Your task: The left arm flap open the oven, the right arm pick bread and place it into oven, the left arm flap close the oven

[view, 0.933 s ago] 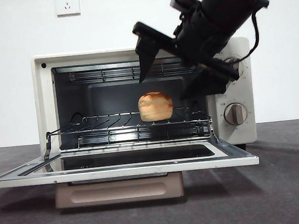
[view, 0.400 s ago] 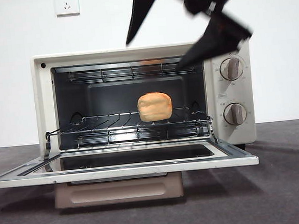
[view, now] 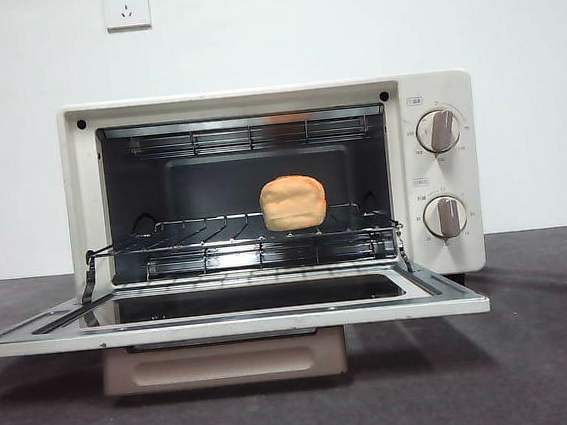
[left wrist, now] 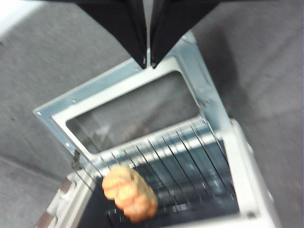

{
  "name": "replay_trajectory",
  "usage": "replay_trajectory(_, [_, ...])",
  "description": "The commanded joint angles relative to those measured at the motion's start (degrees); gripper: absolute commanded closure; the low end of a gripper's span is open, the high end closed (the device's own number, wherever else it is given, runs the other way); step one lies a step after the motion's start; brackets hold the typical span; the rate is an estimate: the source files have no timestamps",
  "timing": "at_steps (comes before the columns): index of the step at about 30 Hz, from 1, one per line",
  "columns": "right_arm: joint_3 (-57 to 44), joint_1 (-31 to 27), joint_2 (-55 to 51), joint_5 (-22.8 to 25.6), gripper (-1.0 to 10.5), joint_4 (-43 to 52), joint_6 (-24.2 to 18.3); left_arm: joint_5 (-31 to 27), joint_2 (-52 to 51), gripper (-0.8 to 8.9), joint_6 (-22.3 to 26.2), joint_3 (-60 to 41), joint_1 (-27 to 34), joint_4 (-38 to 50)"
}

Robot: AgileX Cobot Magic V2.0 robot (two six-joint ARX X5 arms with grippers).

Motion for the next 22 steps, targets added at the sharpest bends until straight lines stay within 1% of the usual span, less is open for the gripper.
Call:
replay_trajectory(1, [1.05, 0.35, -5.18, 0.57, 5.2, -3.72, -1.75, 7.41, 2.54, 8.02, -0.7, -0.15, 3.52, 0.79])
replay_trajectory(3, [1.07, 0.37, -8.52, 1.25, 5.2, -5.79, -1.73, 11.3, 4.94, 8.02, -0.04, -0.17, 6.82, 0.98])
replay_trajectory(6, [1.05, 0.37, -13.18, 3.58, 5.2, -8.87, -1.68, 19.76, 10.08, 8.02, 0.39, -0.28, 13.16, 2.21])
replay_trajectory(10, [1.05, 0.37, -17.22, 3.67, 5.2, -12.66, -0.85, 29.88, 17.07, 8.02, 0.33, -1.53, 22.01, 4.9])
replay_trajectory(13, [1.05, 0.37, -18.97, 3.67, 5.2, -15.19, -0.2, 34.82, 20.61, 8.02, -0.52, -4.13, 27.58, 8.35])
replay_trajectory(17, [1.05, 0.37, -19.76, 3.65, 5.2, -16.87, 0.52, 39.71, 21.73, 8.02, -5.75, -9.66, 34.45, 16.52])
replay_trajectory(19, [1.05, 0.37, -19.78, 3.69, 5.2, -17.0, 0.5, 40.52, 21.73, 8.02, -8.41, -12.79, 36.87, 19.87])
replay_trajectory(22, [1.05, 0.37, -19.78, 3.69, 5.2, -16.61, 0.48, 40.61, 21.73, 8.02, -9.6, -16.79, 38.62, 21.75])
